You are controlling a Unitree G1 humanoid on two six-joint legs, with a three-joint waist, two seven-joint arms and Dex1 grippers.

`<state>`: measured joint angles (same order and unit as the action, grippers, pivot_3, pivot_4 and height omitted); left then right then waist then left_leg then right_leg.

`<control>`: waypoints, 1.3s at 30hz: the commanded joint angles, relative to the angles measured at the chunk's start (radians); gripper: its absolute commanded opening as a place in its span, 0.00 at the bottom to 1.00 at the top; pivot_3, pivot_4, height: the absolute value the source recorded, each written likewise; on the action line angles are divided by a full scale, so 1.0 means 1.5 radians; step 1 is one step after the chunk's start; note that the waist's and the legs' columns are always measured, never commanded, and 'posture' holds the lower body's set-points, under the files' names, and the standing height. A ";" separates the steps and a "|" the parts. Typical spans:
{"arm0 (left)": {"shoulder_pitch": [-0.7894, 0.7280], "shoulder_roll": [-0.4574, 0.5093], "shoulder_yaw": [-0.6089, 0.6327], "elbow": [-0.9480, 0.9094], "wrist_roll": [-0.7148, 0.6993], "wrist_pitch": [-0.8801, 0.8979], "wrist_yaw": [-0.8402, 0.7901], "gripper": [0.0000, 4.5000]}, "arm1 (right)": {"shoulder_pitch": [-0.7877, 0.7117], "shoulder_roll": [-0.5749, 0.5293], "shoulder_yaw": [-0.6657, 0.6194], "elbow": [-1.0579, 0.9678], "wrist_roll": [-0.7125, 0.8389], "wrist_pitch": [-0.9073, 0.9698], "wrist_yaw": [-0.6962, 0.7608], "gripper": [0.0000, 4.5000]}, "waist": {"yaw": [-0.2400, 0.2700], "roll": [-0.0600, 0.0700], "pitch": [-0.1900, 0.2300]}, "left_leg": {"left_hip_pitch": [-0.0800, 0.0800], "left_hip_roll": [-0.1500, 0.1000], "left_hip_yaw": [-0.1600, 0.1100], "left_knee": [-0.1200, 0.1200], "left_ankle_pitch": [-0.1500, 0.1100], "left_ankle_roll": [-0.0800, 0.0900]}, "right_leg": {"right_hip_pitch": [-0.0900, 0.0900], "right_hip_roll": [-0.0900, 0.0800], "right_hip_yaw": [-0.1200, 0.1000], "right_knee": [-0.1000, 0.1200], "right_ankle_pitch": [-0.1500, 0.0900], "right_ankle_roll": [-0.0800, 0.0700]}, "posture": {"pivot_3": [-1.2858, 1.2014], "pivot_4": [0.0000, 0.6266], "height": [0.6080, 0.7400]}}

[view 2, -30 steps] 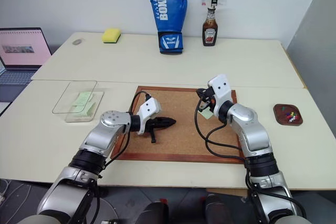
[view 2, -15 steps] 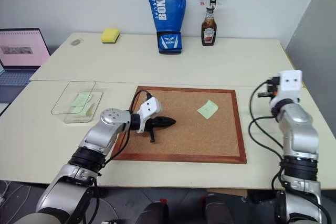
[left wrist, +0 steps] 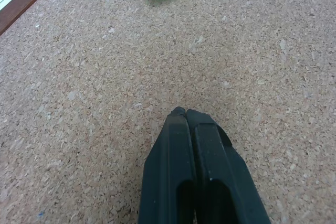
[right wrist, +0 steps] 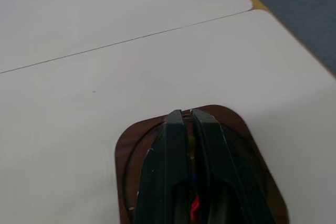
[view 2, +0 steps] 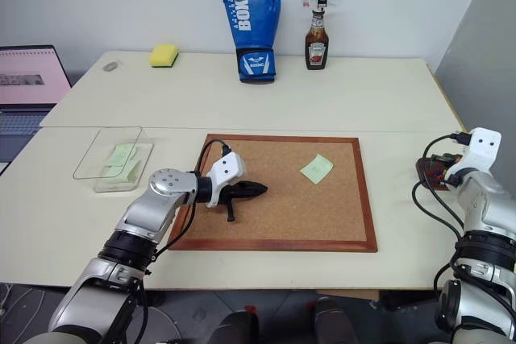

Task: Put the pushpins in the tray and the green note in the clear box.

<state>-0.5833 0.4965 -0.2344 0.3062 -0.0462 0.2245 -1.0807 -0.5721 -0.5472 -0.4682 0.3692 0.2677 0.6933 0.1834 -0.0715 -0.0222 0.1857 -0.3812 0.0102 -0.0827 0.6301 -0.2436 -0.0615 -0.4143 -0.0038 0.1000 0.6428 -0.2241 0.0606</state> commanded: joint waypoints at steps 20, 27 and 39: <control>0.021 -0.001 -0.030 0.011 0.014 0.017 -0.007 0.00 | 0.010 -0.020 0.025 -0.013 -0.001 -0.042 0.017 0.73 | -0.006 0.000 0.000 | 0.000 0.000 0.000 0.000 0.000 0.000 | 0.000 0.000 0.000 0.000 0.000 0.000 | 0.52 0.24 1.00; 0.026 0.000 -0.029 0.005 0.012 0.020 -0.008 0.00 | 0.028 -0.001 0.102 -0.144 0.032 -0.072 0.126 0.99 | -0.007 0.000 0.000 | 0.000 0.000 0.000 0.000 0.000 0.000 | 0.000 0.000 0.000 0.000 0.000 0.000 | 0.52 0.24 1.00; 0.032 0.009 -0.023 -0.013 0.008 0.035 -0.011 0.00 | 0.067 0.066 0.287 -0.216 0.039 -0.134 0.287 0.99 | -0.007 0.000 0.000 | 0.000 0.000 0.000 0.000 0.000 0.000 | 0.000 0.000 -0.001 0.000 0.000 0.000 | 0.52 0.24 1.00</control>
<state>-0.5698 0.5066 -0.2293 0.2790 -0.0491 0.2528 -1.0780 -0.4457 -0.4575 -0.0633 0.0218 0.3491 0.5500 0.5917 -0.0812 -0.0220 0.1855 -0.3806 0.0106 -0.0834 0.6302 -0.2436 -0.0616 -0.4139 -0.0036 0.0990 0.6427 -0.2244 0.0611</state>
